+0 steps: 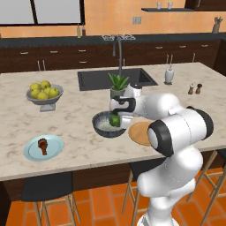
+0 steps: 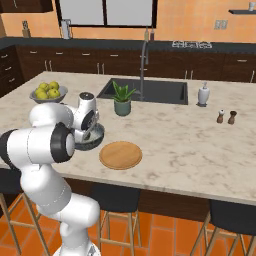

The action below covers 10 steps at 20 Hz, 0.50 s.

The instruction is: Pick the chicken drumstick and broccoli from their plates and place them in the bowl. Then put the bowl in the fridge.

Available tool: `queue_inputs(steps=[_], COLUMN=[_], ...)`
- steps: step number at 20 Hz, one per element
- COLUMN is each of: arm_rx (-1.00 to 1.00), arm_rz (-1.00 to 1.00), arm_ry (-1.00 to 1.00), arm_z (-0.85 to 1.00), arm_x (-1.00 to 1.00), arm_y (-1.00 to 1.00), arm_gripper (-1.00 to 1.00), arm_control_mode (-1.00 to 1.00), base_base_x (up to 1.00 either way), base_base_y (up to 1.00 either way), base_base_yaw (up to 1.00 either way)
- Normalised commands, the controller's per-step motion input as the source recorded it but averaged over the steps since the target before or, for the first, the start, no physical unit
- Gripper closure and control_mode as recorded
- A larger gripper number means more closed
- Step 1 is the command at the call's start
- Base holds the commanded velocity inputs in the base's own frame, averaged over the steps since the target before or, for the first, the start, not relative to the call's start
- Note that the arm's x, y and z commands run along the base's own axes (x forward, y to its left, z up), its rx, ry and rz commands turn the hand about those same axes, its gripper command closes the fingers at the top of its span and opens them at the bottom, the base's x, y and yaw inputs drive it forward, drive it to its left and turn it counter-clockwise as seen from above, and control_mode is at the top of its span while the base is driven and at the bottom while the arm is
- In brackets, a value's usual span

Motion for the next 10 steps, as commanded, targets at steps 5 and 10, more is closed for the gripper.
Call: queue_inputs(steps=[5,10], arm_rx=[0.00,0.00], arm_rz=[0.00,0.00], arm_ry=[0.00,0.03], arm_z=[-0.35,-0.28], arm_x=[0.12,0.31], arm_y=[0.00,0.00], arm_gripper=[1.00,1.00], arm_control_mode=[-1.00,-1.00], base_base_x=[0.00,0.00], base_base_y=[0.00,0.00], base_base_yaw=[0.00,0.00])
